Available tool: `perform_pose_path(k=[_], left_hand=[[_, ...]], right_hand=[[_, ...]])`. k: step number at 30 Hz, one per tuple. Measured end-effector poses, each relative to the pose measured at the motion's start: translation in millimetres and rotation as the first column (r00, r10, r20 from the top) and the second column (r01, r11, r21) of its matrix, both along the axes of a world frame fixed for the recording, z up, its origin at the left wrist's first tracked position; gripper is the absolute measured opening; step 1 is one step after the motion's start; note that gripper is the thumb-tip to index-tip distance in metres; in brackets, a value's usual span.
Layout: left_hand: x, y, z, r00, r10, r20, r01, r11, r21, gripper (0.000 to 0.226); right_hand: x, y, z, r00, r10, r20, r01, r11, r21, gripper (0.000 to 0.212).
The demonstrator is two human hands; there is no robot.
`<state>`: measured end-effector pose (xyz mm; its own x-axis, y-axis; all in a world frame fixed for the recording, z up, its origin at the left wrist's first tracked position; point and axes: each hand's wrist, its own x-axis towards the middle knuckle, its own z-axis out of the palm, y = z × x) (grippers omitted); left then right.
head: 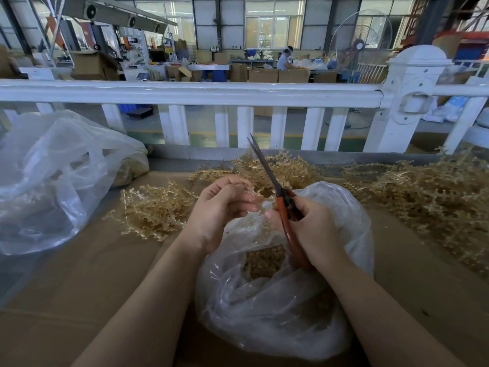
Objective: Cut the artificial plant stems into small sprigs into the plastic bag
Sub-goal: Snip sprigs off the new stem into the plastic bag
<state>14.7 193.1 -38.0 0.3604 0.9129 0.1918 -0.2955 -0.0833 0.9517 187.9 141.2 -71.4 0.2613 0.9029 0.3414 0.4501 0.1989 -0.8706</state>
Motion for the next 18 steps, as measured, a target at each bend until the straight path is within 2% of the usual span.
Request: perform_pose_path(k=[3,7,11,15,18], left_hand=[[-0.9,0.6,0.1,0.999,-0.024,-0.038,0.024,1.0,-0.004,0.023],[-3.4,3.2,1.1,0.993,-0.085,-0.081,0.081,0.996,-0.048,0.01],[-8.7,6.3,1.8,0.983,-0.155,-0.095,0.14,0.978,-0.154,0.021],[-16.6,8.6,2.1,0.973,-0.159,-0.169,0.125,0.973,-0.197,0.045],[-21.4,8.8,3.1,0.928,-0.249,-0.277,0.2,0.961,-0.193,0.039]], right_hand=[[3.4,2.0,-0.8,0.996,0.02,-0.083,-0.021,1.0,-0.007,0.015],[4.8,0.8,0.9,0.994,0.052,-0.099,-0.051,0.999,0.015,0.016],[4.1,0.0,2.0,0.993,0.068,-0.095,-0.064,0.997,0.036,0.018],[2.7,-1.3,2.9,0.995,0.072,-0.07,-0.068,0.997,0.047,0.02],[1.4,-1.7,3.2,0.994,0.072,-0.076,-0.068,0.996,0.061,0.022]])
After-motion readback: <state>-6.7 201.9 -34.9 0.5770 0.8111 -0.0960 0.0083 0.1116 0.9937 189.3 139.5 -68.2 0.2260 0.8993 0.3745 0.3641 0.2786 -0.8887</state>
